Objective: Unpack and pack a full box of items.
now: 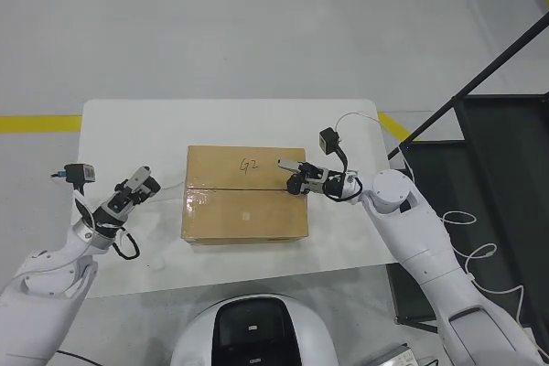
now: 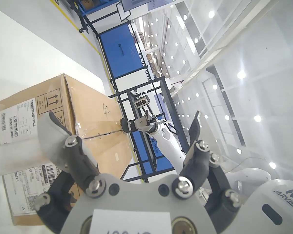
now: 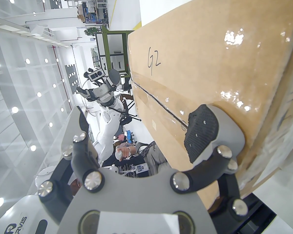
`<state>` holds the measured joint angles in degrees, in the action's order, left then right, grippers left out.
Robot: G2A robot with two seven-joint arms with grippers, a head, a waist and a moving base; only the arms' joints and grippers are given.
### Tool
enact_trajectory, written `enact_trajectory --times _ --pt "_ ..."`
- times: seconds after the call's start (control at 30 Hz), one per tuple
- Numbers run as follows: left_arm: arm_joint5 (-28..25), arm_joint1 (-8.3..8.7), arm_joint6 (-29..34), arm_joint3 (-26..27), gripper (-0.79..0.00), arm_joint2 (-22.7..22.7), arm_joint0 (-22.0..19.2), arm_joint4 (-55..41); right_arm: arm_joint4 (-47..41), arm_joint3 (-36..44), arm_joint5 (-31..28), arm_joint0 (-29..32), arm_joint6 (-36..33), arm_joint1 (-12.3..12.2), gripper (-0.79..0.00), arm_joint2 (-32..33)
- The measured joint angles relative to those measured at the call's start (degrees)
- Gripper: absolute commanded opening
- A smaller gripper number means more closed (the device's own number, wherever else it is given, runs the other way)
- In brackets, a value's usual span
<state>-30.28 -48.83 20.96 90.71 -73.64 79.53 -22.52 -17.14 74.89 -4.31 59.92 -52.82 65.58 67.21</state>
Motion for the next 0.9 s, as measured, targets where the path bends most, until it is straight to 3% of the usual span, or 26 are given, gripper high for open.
enact_trajectory --times 0.2,0.37,0.63,0.9 --pt "2.37 -0.42 -2.54 3.22 0.0 -0.93 5.54 -4.66 0.0 0.0 0.0 0.0 0.0 0.0 0.0 0.0" --pt "2.68 -1.02 -3.63 1.71 0.0 -1.03 10.27 -11.22 0.0 0.0 0.0 0.0 0.0 0.0 0.0 0.0" --pt "2.5 -2.86 -4.31 -2.64 0.0 2.02 9.35 -19.61 0.0 0.0 0.0 0.0 0.0 0.0 0.0 0.0" --pt "2.64 -2.94 -4.28 -2.79 0.0 2.22 9.29 -19.82 0.0 0.0 0.0 0.0 0.0 0.0 0.0 0.0"
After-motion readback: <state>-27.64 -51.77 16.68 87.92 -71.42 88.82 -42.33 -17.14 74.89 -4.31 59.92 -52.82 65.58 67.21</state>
